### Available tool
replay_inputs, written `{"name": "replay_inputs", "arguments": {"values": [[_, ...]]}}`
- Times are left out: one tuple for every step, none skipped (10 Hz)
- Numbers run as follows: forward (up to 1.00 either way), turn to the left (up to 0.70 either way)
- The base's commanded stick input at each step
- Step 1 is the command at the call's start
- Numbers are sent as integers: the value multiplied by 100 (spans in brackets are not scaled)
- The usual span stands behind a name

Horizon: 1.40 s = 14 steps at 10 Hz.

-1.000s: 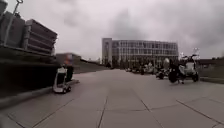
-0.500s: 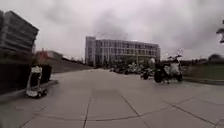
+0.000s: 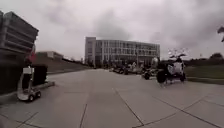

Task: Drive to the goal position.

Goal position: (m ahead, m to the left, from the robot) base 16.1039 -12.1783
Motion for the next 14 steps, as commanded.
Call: {"name": "replay_inputs", "arguments": {"values": [[50, 0], [50, 0], [50, 0], [50, 0], [50, 0], [50, 0], [50, 0], [50, 0], [50, 0], [50, 0], [50, 0], [50, 0], [50, 0], [50, 0]]}}
